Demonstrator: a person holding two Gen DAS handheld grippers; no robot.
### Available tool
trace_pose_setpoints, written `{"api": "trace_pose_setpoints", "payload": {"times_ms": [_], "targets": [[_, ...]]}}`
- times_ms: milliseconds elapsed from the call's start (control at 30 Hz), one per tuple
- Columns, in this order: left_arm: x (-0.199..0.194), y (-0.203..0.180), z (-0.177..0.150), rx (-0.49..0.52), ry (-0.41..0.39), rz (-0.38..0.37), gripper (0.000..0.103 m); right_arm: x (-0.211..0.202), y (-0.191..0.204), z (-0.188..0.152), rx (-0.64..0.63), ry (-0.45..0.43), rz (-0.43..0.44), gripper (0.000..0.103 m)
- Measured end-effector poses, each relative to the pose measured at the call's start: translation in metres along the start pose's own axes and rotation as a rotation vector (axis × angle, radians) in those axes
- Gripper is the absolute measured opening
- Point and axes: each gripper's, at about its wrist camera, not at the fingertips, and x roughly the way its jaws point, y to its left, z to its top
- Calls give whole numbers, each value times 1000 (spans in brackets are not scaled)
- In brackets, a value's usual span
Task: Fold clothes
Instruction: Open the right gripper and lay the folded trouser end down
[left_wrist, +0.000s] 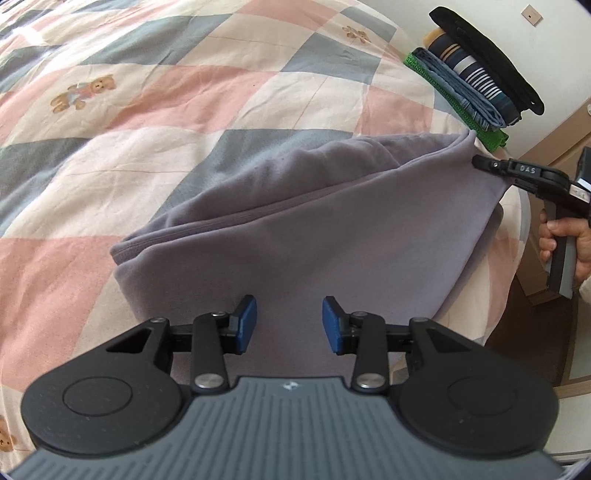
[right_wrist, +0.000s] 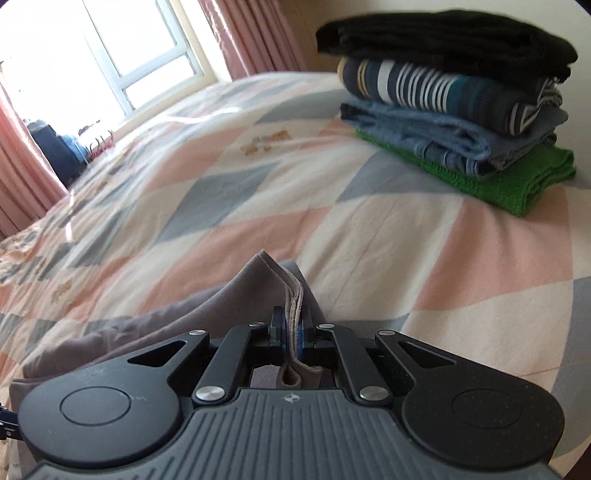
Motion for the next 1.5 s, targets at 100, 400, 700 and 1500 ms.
{"api": "trace_pose_setpoints", "payload": {"times_ms": [100, 400, 700, 1500], "targets": [[-1, 1, 1, -1, 1, 5, 34, -1, 6, -2, -16, -2, -87, 31], [-14, -9, 19, 118, -79, 11, 29, -26, 77, -22, -294, -96, -36, 34], [52, 19, 37, 142, -128, 2, 20, 48, 27, -1, -169, -49, -69, 15], [-28, -8, -26, 264, -102, 57, 16, -45, 94, -61, -310, -91, -67, 36]]}}
